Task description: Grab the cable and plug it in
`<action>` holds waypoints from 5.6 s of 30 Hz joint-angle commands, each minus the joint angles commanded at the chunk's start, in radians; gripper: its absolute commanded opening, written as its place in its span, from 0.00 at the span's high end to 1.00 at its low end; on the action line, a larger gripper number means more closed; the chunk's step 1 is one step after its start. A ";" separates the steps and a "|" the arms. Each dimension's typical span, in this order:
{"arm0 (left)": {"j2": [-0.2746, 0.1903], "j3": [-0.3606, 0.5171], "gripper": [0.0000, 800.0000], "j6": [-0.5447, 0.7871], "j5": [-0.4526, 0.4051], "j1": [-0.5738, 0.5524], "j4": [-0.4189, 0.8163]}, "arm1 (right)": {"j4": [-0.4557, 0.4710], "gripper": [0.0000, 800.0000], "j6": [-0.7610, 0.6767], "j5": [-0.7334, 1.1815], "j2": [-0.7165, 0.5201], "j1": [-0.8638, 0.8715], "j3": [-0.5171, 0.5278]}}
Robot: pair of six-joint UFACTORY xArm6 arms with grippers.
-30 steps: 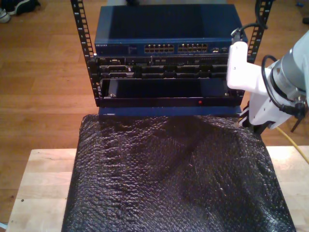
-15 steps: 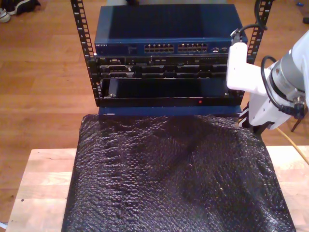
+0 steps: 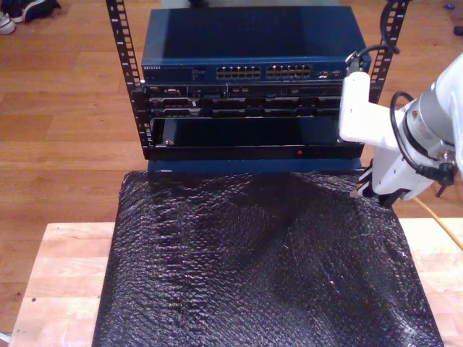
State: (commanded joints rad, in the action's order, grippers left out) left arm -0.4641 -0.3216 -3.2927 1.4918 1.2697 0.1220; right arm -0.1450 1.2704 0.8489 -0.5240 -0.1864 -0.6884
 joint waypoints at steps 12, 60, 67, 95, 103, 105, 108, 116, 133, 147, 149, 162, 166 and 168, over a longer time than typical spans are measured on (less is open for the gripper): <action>-0.052 0.144 0.00 0.141 -0.259 0.077 -0.002 | 0.002 1.00 0.005 -0.204 0.052 -0.008 0.072; -0.028 0.206 0.00 0.141 -0.411 0.121 -0.034 | 0.086 1.00 0.060 -1.297 0.393 -0.127 0.138; -0.028 0.206 0.00 0.141 -0.411 0.121 -0.034 | 0.086 1.00 0.164 -1.432 0.373 -0.127 0.270; -0.028 0.206 0.00 0.141 -0.411 0.121 -0.034 | 0.114 1.00 0.322 -1.438 0.417 -0.161 0.157; -0.028 0.206 0.00 0.141 -0.411 0.121 -0.034 | 0.109 1.00 0.318 -1.590 0.423 -0.157 0.178; -0.028 0.206 0.00 0.141 -0.411 0.121 -0.034 | 0.109 1.00 0.316 -1.591 0.425 -0.152 0.178; -0.028 0.206 0.00 0.141 -0.411 0.121 -0.034 | 0.107 1.00 0.315 -1.616 0.431 -0.152 0.187; -0.028 0.206 0.00 0.141 -0.411 0.121 -0.032 | 0.104 1.00 0.295 -1.726 0.517 -0.147 0.147; -0.028 0.206 0.00 0.141 -0.411 0.121 -0.034 | 0.034 1.00 0.292 -1.875 0.764 -0.160 -0.044; -0.028 0.206 0.00 0.141 -0.411 0.121 -0.034 | -0.106 1.00 0.327 -2.081 0.867 -0.173 -0.054; -0.028 0.206 0.00 0.141 -0.411 0.121 -0.034 | -0.144 1.00 0.338 -2.104 0.878 -0.175 -0.055; -0.028 0.206 0.00 0.141 -0.411 0.121 -0.034 | -0.224 1.00 0.451 -2.251 0.973 -0.219 -0.075; -0.028 0.206 0.00 0.141 -0.411 0.121 -0.034 | -0.242 1.00 0.465 -2.280 1.008 -0.227 -0.112; -0.028 0.206 0.00 0.141 -0.411 0.121 -0.034 | -0.258 1.00 0.470 -2.282 1.028 -0.233 -0.130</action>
State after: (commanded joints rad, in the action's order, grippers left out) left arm -0.4918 -0.1160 -3.1516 1.0806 1.3909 0.0882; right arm -0.4028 1.7400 -1.4327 0.5040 -0.4196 -0.8188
